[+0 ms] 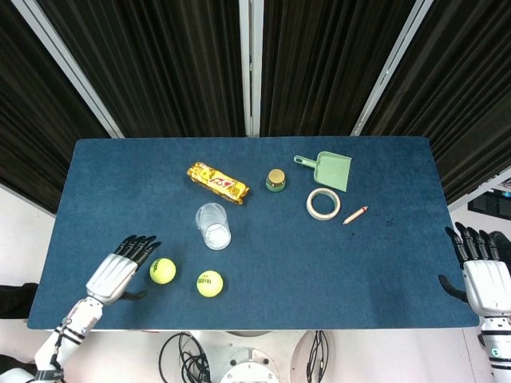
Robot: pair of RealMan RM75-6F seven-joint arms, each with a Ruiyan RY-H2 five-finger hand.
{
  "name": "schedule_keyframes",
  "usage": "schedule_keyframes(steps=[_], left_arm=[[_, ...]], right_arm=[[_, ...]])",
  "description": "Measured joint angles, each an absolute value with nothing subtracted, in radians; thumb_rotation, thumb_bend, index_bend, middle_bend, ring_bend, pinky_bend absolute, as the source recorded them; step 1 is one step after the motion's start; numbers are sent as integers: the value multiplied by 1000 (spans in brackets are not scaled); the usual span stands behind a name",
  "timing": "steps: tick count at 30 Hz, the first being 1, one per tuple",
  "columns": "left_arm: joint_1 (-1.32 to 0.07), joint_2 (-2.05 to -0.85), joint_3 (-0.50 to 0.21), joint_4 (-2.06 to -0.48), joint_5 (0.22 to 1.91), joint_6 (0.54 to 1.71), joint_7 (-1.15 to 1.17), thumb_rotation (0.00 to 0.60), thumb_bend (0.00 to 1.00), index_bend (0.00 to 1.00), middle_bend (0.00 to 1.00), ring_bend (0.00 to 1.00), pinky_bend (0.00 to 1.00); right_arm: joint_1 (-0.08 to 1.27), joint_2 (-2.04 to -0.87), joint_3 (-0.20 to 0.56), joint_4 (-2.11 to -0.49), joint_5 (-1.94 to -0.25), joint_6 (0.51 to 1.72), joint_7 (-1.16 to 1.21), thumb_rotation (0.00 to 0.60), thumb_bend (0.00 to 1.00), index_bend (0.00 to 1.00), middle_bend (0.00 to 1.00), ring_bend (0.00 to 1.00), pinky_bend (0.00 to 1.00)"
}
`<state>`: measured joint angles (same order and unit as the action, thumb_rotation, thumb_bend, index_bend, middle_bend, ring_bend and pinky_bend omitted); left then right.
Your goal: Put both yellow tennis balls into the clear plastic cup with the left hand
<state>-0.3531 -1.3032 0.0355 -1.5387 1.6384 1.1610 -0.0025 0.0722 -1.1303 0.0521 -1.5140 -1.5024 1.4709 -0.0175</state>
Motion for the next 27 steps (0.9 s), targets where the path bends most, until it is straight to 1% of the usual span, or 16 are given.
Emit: schedule_keyframes(steps=[5, 9, 11, 14, 19, 23, 27], left_arm=[[-387, -1342, 44, -1481, 1628, 1099, -23, 600, 159, 5, 0, 0, 0], [-403, -1364, 45, -1454, 1607, 1074, -11, 600, 167, 45, 0, 0, 13], [-409, -1372, 46, -1444, 1607, 1072, -10, 600, 169, 65, 0, 0, 60], [-416, -1386, 49, -1422, 1621, 1077, -16, 600, 176, 105, 18, 5, 159], [-427, -1419, 50, -1368, 1645, 1099, -32, 600, 206, 205, 159, 117, 300], [-430, -1438, 50, -1339, 1638, 1109, -27, 600, 218, 328, 297, 208, 387], [-429, -1443, 52, -1329, 1628, 1114, -24, 600, 227, 413, 380, 290, 473]], right_arm=[[71, -1127, 52, -1517, -1502, 1472, -13, 600, 178, 0, 0, 0, 0], [70, -1125, 51, -1518, -1502, 1471, -10, 600, 178, 0, 0, 0, 0], [70, -1123, 52, -1518, -1499, 1470, -7, 600, 178, 0, 0, 0, 0], [71, -1123, 54, -1519, -1495, 1465, -7, 600, 178, 0, 0, 0, 0], [72, -1121, 51, -1524, -1490, 1456, -17, 600, 236, 0, 0, 0, 0], [72, -1117, 51, -1531, -1488, 1453, -18, 600, 242, 0, 0, 0, 0], [73, -1116, 51, -1533, -1487, 1450, -18, 600, 242, 0, 0, 0, 0]])
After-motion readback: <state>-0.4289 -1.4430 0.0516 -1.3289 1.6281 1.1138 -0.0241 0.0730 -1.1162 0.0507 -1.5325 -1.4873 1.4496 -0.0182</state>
